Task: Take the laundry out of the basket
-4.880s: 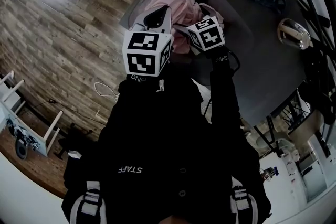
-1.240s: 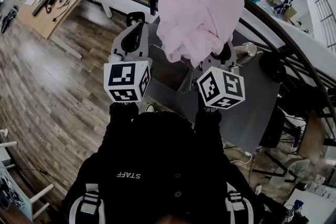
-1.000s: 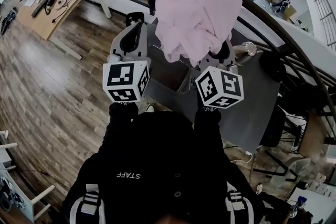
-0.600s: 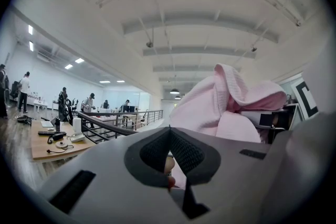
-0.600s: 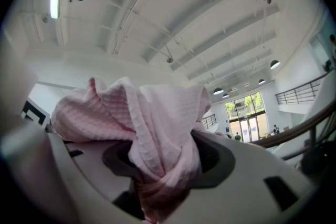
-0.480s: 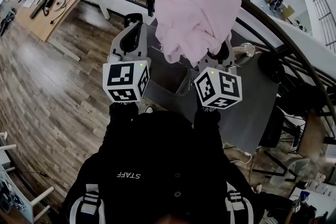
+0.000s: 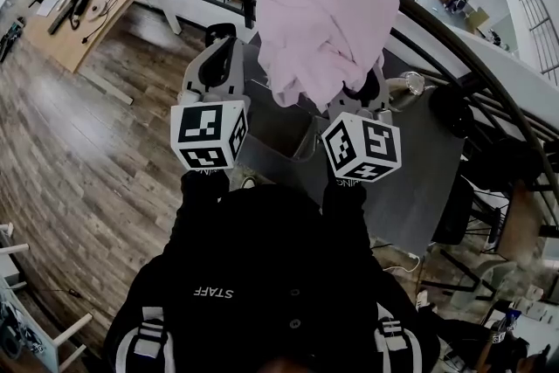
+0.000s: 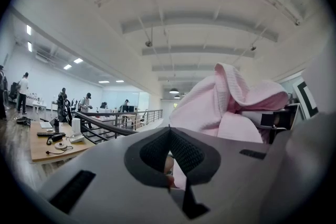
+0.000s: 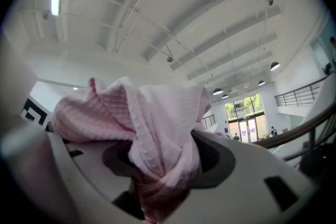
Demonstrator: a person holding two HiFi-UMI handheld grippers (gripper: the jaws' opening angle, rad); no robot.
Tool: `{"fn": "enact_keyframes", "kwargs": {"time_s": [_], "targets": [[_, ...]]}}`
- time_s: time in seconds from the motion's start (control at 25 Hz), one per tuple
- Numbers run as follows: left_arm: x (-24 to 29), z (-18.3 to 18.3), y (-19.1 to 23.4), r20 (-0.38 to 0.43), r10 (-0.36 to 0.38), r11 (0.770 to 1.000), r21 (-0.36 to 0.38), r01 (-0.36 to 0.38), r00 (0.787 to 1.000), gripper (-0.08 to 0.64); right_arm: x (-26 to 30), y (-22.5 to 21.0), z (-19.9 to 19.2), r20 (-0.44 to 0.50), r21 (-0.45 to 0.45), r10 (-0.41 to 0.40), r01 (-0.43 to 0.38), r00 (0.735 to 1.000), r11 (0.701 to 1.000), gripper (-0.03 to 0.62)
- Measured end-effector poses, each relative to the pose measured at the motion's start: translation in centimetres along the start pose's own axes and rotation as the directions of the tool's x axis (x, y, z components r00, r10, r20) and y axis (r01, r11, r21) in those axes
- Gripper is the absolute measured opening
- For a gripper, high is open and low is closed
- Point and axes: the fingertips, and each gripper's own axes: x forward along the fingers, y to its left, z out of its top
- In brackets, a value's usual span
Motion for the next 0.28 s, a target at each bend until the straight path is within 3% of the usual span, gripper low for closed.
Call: {"fn": "enact_keyframes", "kwargs": {"time_s": [0.28], "targets": [[0.68, -0.36, -0.1, -0.009, -0.003, 1.0, 0.006, 0.003, 1.0, 0.0, 0.35, -0.27, -0.26, -0.004, -0.001, 0.004, -0.004, 1.0, 1.0, 0.253]]}}
